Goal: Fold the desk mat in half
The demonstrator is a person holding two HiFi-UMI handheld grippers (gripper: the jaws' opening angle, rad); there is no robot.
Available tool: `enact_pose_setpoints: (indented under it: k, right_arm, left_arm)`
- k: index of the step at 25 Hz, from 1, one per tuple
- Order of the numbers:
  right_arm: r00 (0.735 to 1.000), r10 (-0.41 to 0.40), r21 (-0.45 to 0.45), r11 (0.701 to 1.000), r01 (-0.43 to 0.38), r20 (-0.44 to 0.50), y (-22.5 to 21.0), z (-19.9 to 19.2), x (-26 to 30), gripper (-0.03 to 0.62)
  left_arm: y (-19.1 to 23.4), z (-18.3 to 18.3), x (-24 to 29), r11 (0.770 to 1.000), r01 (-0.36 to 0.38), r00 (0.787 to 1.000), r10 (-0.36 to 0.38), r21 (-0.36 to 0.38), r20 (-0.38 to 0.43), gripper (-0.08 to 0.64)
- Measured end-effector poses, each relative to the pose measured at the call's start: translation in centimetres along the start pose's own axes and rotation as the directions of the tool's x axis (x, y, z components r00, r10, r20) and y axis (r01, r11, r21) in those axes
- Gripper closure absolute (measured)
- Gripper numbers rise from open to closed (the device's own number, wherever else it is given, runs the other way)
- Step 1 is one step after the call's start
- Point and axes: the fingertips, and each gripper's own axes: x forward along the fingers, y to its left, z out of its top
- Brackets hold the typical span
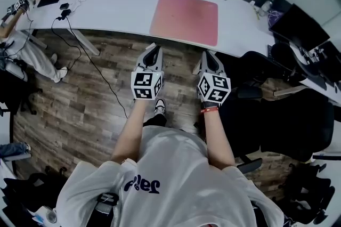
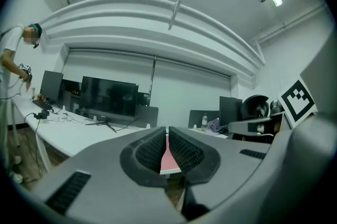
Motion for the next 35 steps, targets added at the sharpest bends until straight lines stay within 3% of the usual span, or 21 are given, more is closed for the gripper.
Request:
enact_pose_setpoints:
  k: [7,10,21,29,35]
  right_arm:
    - [0.998,0.022,-0.003,1.0,-0.022,-0.065,-0.4,-1.6,7.3,0.586]
    - [0.995,0.038,0.005,0.999,-0.037,-0.094,-0.4,-2.7,10.1,0.577]
    - [0.982,0.045,0.023,0.999,-0.041,-0.183,0.9,-6.9,18.9,0.563]
    - [0.976,0.06,0.041,0.998,-0.052,-0.209,2.8,-9.0,22.6,0.557]
    - [0.976,0.073,0.048,0.997,-0.065,-0.203,2.9,-8.8,24.9,0.557]
  left_arm:
    - [4.4,-2.6,5.8,0.998,-0.011,0.998,0.007,-0.062,-0.065,0.537]
    - [6.3,-4.1,7.9,0.996,-0.021,0.994,0.012,-0.082,-0.106,0.483]
    - [13.0,-10.5,14.1,0.991,-0.02,0.968,-0.013,-0.129,-0.251,0.41]
    - [15.8,-15.5,16.9,0.971,-0.001,0.939,-0.081,-0.237,-0.334,0.374]
    - [16.9,-18.6,19.1,0.932,-0.03,0.913,-0.122,-0.361,-0.39,0.374]
